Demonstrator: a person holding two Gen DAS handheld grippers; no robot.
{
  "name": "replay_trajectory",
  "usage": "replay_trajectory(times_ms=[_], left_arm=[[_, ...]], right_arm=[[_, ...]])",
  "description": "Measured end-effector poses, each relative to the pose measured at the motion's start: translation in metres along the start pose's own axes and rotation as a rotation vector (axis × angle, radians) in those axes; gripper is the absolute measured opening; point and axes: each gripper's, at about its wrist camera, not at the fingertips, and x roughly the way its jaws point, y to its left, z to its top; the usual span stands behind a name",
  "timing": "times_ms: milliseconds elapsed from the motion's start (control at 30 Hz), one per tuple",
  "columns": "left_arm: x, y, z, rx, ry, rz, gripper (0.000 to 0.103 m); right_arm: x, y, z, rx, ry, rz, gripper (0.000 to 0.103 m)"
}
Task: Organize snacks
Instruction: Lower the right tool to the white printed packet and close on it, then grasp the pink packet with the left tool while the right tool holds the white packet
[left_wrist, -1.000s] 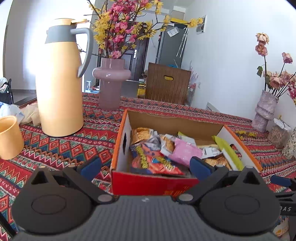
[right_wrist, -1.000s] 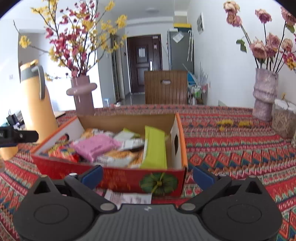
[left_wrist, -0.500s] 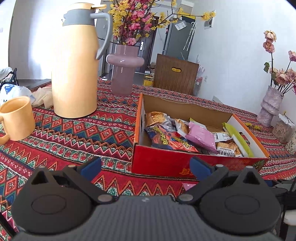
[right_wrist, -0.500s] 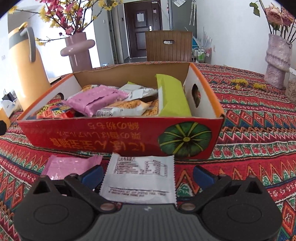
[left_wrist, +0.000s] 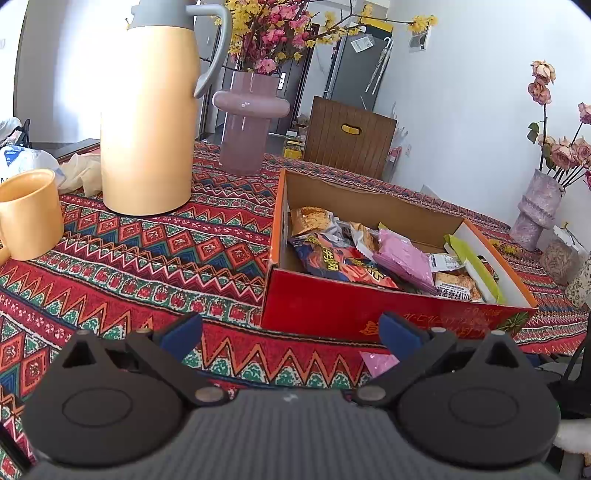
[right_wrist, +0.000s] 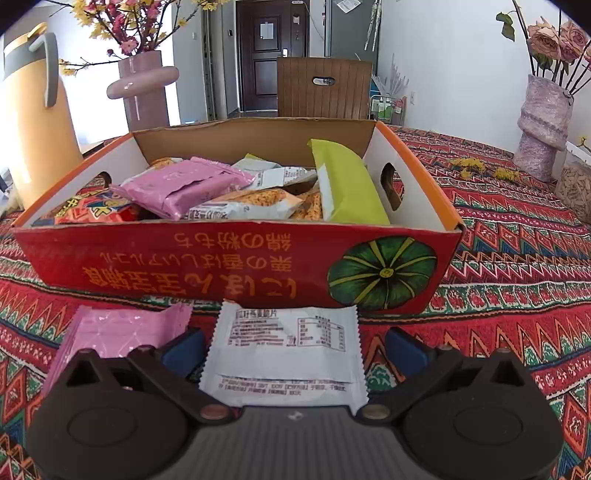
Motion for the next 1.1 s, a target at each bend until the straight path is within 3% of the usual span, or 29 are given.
replay_trajectory(times_ms=[33, 100, 200, 400, 733, 1100], left_arm=[[0.0, 0.0, 0.0, 0.0, 0.001, 0.001, 0.103], [0.0, 0.001, -0.001, 0.001, 0.005, 0.006, 0.103], [0.001, 0.001, -0.002, -0.006, 0.015, 0.009, 0.103], [0.004, -0.007, -0.005, 0.01, 0.033, 0.007, 0.103], [0.012, -0.031, -0.011, 0.037, 0.085, -0.002, 0.103], [0.042, -0.077, -0.016, 0.032, 0.218, -0.013, 0.103]], right_arm=[[-0.001, -0.001, 0.0, 0.0, 0.001, 0.007, 0.103], [-0.005, 0.0, -0.001, -0.012, -0.01, 0.022, 0.088], [-0.011, 0.0, -0.001, -0.025, -0.019, 0.04, 0.073], [-0.024, 0.001, -0.009, -0.075, -0.044, 0.078, 0.061], [-0.047, -0.021, -0.016, -0.025, -0.107, 0.106, 0.059], [-0.071, -0.057, -0.026, 0.028, -0.184, 0.11, 0.061]])
